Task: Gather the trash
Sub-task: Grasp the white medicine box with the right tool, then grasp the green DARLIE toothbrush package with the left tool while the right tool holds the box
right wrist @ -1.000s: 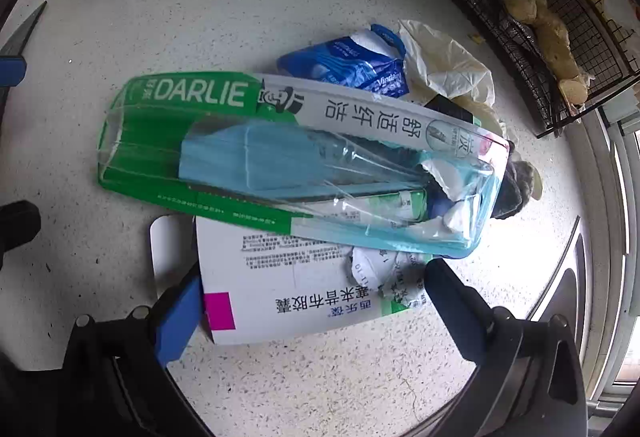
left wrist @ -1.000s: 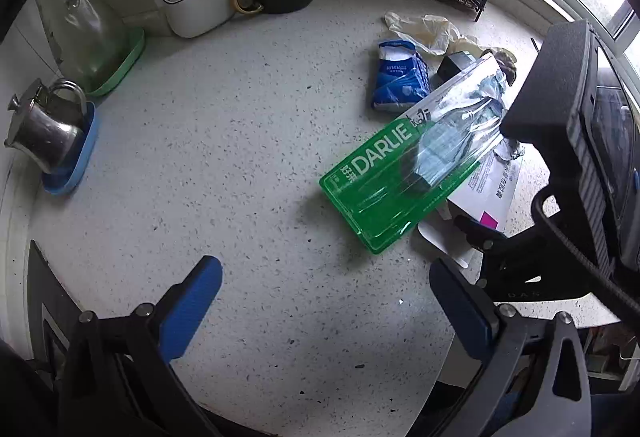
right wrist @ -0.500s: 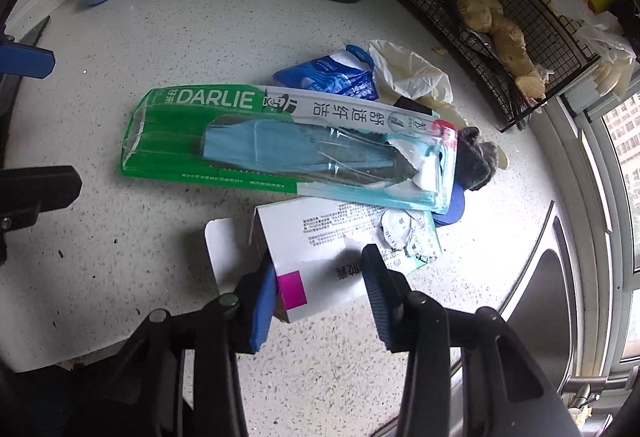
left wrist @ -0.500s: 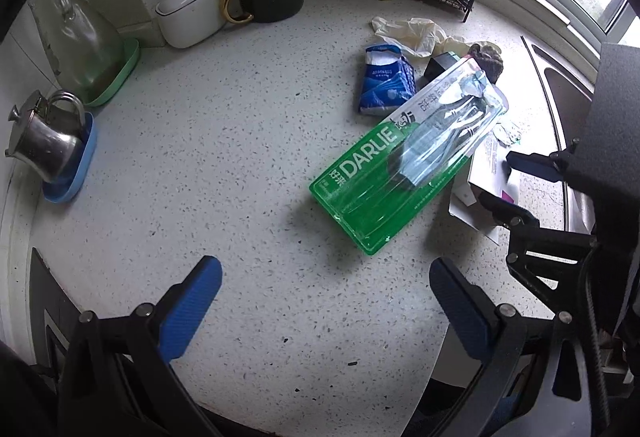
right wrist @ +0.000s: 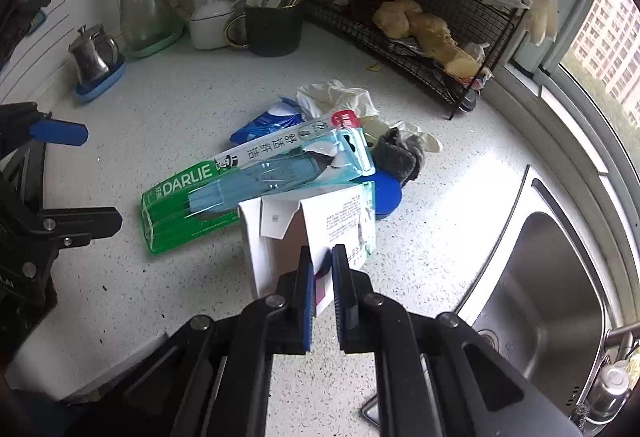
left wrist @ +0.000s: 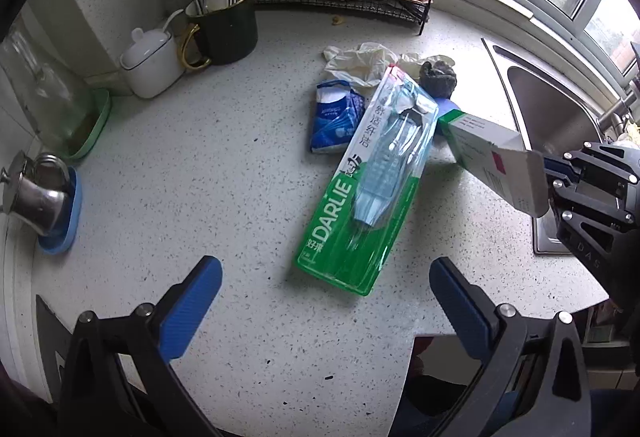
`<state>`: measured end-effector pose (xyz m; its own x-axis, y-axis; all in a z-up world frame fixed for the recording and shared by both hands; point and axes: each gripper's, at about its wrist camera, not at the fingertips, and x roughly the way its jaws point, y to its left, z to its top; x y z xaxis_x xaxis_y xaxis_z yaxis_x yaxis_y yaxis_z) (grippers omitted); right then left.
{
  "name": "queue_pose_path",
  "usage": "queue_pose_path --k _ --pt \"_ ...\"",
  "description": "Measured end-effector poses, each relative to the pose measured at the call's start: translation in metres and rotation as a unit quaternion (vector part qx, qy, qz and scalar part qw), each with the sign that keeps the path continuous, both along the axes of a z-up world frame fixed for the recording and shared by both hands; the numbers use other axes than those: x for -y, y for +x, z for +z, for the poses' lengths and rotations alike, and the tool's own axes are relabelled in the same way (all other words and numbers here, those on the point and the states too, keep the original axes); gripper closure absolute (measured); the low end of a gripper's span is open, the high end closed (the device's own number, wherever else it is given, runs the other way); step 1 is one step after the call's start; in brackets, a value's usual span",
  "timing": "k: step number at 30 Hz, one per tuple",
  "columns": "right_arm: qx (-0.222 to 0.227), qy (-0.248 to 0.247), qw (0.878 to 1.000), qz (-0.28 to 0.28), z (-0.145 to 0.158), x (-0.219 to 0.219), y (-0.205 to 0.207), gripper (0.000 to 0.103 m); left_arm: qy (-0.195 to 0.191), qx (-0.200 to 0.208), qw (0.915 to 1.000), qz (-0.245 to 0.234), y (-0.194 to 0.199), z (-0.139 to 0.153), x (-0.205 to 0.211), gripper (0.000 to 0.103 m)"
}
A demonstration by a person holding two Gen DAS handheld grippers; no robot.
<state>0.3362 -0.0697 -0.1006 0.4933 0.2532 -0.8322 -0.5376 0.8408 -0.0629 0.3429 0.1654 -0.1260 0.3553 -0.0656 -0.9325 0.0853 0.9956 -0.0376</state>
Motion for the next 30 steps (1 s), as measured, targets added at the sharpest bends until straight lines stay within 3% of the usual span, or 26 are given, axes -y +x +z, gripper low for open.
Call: queue_pose_path --k 8,16,26,30 --pt "-0.037 0.062 0.996 -0.058 0.010 0.032 0.010 0.101 -0.008 -0.022 0.9984 -0.051 0.022 -0.012 0.018 0.000" --pt "-0.069 0.109 0.986 -0.106 0.015 0.053 0.016 0.101 0.001 -0.057 0.9953 -0.078 0.058 -0.050 0.026 0.000" --pt "-0.077 0.114 0.981 -0.133 0.014 0.062 0.020 0.101 0.008 -0.085 0.9905 -0.107 0.080 -0.085 0.038 0.000" --pt "-0.084 0.116 0.980 -0.137 0.010 0.064 0.022 0.101 0.015 -0.096 0.9896 -0.107 0.082 -0.091 0.042 0.031"
